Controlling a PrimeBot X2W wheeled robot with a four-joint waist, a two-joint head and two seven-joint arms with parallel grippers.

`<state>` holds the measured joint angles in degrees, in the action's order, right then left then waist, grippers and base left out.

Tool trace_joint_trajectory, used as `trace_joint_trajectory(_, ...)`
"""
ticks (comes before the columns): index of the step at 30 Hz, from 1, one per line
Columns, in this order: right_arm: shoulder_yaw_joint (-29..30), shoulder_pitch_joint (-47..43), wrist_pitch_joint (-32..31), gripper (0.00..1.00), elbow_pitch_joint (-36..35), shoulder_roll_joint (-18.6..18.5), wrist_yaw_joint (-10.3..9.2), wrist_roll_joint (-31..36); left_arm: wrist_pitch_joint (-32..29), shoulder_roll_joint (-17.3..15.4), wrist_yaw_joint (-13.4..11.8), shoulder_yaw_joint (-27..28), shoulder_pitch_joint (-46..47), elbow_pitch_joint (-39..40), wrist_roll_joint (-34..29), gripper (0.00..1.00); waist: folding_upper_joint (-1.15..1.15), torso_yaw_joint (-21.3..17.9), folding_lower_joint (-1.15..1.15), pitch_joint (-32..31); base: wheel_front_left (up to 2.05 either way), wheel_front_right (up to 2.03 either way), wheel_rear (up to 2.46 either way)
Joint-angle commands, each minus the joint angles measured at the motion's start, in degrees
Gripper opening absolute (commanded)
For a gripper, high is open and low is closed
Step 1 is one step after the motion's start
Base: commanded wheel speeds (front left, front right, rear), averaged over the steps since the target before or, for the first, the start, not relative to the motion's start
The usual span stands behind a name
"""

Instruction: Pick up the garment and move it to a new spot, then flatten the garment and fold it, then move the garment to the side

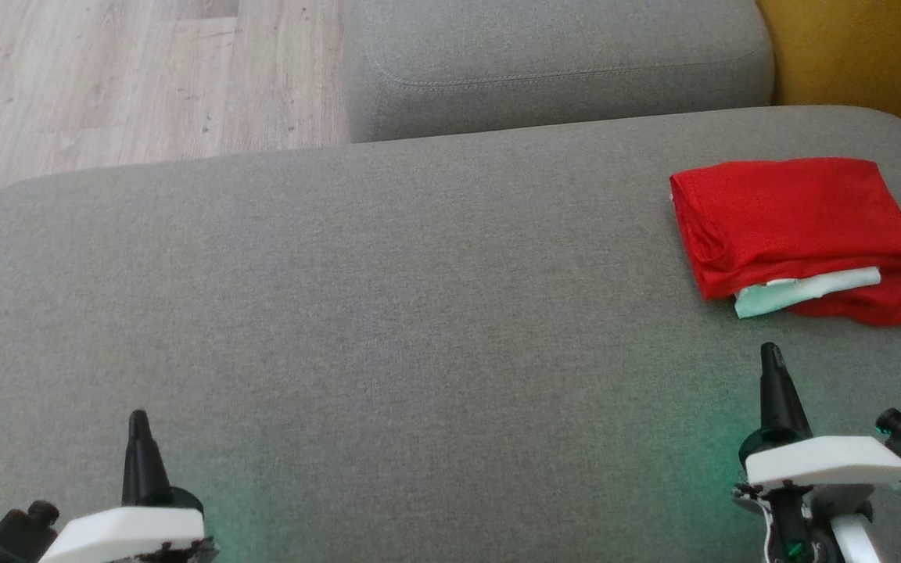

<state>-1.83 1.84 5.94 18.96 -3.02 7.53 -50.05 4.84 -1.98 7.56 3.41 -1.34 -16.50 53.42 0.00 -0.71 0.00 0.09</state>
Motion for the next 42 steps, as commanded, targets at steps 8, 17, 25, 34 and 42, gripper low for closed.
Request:
trace_joint_trajectory(8, 0.45, 3.38, -1.52, 0.0, -2.53, -1.04, -0.02, -6.08, -1.53, -0.59, -0.04, 1.33, 3.64, 1.97, 5.26, 0.0, 0.0, 0.09, 0.0, 0.01, 0.0, 0.0, 0.0)
trace_joint_trajectory(17, 1.37, 3.5, -2.97, 0.0, -2.92, -1.07, -0.02, -11.9, -3.05, -0.63, -0.04, 1.6, 4.24, 2.04, 10.45, 0.0, 0.0, 0.18, 0.0, 0.02, 0.0, 0.0, 0.0)
trace_joint_trajectory(25, 2.33, 3.63, -4.44, 0.0, -3.3, -1.08, -0.03, -17.69, -4.56, -0.68, -0.05, 1.88, 4.85, 2.11, 15.61, 0.0, 0.0, 0.28, 0.0, 0.04, 0.0, 0.0, 0.0)
trace_joint_trajectory(34, 3.3, 3.75, -5.93, 0.0, -3.69, -1.08, -0.03, -23.47, -6.08, -0.73, -0.06, 2.16, 5.45, 2.19, 20.8, 0.0, 0.0, 0.37, 0.0, 0.05, 0.0, 0.0, 0.0)
trace_joint_trajectory(42, 4.19, 3.87, -7.27, 0.0, -4.03, -1.06, -0.03, -28.6, -7.43, -0.77, -0.06, 2.4, 5.99, 2.25, 25.4, 0.0, 0.0, 0.46, 0.0, 0.06, 0.0, 0.0, 0.0)
